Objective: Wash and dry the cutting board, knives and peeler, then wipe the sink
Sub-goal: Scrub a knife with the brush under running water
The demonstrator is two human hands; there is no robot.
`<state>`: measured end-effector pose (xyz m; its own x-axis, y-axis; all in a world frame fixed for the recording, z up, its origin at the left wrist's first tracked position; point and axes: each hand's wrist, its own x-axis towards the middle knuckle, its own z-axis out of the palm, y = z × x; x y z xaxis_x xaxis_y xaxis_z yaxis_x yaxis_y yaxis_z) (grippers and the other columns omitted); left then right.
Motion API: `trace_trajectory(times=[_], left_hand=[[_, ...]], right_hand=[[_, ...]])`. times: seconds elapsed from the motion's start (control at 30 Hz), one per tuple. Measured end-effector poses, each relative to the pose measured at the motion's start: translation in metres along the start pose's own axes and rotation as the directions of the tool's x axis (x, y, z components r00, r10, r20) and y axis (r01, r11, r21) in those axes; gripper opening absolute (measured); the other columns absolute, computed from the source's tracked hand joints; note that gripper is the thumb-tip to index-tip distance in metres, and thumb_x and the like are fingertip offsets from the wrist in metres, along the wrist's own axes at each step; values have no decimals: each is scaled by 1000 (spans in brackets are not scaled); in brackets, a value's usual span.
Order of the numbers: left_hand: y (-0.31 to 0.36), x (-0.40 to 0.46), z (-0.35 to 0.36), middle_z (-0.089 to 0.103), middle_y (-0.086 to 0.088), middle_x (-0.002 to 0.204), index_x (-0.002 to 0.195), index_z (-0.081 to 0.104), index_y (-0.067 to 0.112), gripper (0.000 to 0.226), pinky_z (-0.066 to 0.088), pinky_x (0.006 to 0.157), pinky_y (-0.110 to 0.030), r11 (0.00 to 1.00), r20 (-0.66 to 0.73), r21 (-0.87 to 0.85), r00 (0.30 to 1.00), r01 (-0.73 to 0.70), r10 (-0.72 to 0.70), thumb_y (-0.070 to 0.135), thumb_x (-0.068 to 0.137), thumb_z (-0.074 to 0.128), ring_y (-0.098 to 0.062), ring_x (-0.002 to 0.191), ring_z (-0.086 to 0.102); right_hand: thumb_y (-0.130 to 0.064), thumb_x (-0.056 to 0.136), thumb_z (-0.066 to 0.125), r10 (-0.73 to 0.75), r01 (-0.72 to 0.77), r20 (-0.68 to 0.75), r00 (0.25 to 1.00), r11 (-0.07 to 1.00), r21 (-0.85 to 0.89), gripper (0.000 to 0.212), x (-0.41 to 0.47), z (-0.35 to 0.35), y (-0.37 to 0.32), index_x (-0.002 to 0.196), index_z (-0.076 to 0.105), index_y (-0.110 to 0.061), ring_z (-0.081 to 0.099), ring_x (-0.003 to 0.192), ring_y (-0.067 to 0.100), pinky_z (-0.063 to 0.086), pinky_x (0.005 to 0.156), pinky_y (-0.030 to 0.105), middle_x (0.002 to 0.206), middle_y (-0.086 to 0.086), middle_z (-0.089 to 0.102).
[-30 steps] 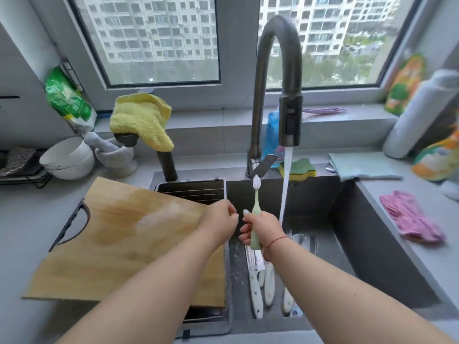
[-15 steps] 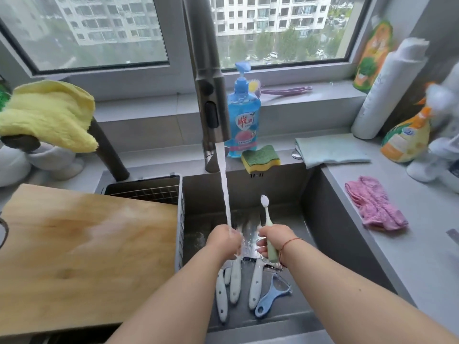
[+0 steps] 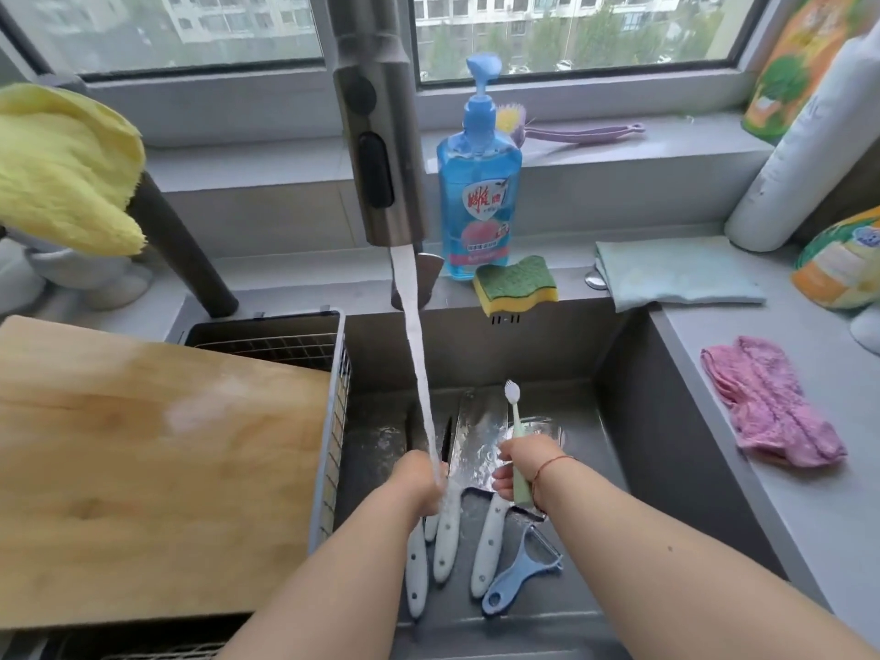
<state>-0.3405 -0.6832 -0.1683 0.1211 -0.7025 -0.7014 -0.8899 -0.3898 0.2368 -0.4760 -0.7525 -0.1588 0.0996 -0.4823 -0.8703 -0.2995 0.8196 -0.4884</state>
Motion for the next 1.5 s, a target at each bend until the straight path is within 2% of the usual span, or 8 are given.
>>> trace_trajectory(times=[0.1, 0.17, 0.23, 0.43, 0.6, 1.2, 1.4, 1.5], left_hand=[[9, -6, -4, 56, -12, 124, 120, 57, 2, 30, 40, 75, -25, 948, 7, -294, 992, 121, -124, 0, 98, 37, -26, 111, 56], [5, 13, -5, 55, -8, 91, 90, 56, 9, 24, 44, 72, -22, 430, 217, -835, 924, 343, -315, 2, 101, 36, -20, 78, 55], [-3, 20, 9, 43, -2, 70, 77, 48, 14, 28, 45, 69, -22, 285, 244, -898, 918, 335, -313, 6, 100, 35, -14, 57, 40], [-16, 28, 22, 38, -3, 58, 79, 49, 19, 12, 25, 52, -23, 370, 289, -850, 918, 376, -270, 29, 84, 45, -15, 45, 27], [-12, 16, 10, 45, -3, 52, 35, 45, 18, 57, 22, 50, -23, 460, 383, -794, 915, 397, -129, 41, 87, 46, -14, 43, 29], [-7, 1, -6, 61, -11, 62, 82, 62, 4, 36, 47, 51, -27, 260, 327, -909, 944, 325, -37, 22, 103, 39, -21, 52, 55], [-6, -15, -14, 38, -5, 48, 74, 46, 11, 28, 26, 36, -15, 299, 168, -936, 982, 185, -82, 10, 100, 34, -13, 33, 31], [-2, -34, -24, 40, -7, 55, 81, 47, 8, 14, 26, 41, -18, 448, 119, -883, 990, 143, -81, 4, 95, 45, -13, 37, 33]], right_hand=[[-14, 99, 41, 37, -37, -8, 999, 999, -7, 22, 8, 8, 10, 78, 45, -6, 39, 51, 21, 35, 41, 19, 66, 12, 44], [-13, 99, 43, 19, -19, -24, 1000, 1000, -13, 15, 16, 15, 15, 86, 48, -7, 42, 54, 18, 41, 48, 25, 71, 8, 45], [-18, 99, 43, 14, -15, -24, 1000, 999, -49, 12, 17, 24, 18, 92, 48, -9, 45, 60, 16, 42, 57, 27, 73, 3, 46], [-40, 94, 45, 154, -154, 5, 988, 988, -32, 33, 24, 37, 31, 79, 43, -11, 33, 49, 16, 32, 57, 26, 61, 6, 37], [-44, 88, 48, 178, -179, 27, 984, 983, 47, 35, 34, 45, 34, 90, 49, -9, 50, 63, 25, 43, 76, 33, 71, 11, 51], [-38, 94, 43, 74, -131, 267, 961, 971, 199, 37, -12, 18, 3, 72, 47, -8, 67, 94, 40, 50, 87, 42, 99, 30, 68], [-23, 98, 45, -91, 102, 78, 993, 983, -150, 23, -46, 10, -12, 82, 45, -7, 60, 44, 23, 48, 44, 22, 57, 16, 62], [-15, 95, 43, -299, 218, -32, 954, 759, -613, 16, -66, 1, -12, 102, 53, -4, 66, 77, 33, 49, 64, 34, 80, 14, 60]])
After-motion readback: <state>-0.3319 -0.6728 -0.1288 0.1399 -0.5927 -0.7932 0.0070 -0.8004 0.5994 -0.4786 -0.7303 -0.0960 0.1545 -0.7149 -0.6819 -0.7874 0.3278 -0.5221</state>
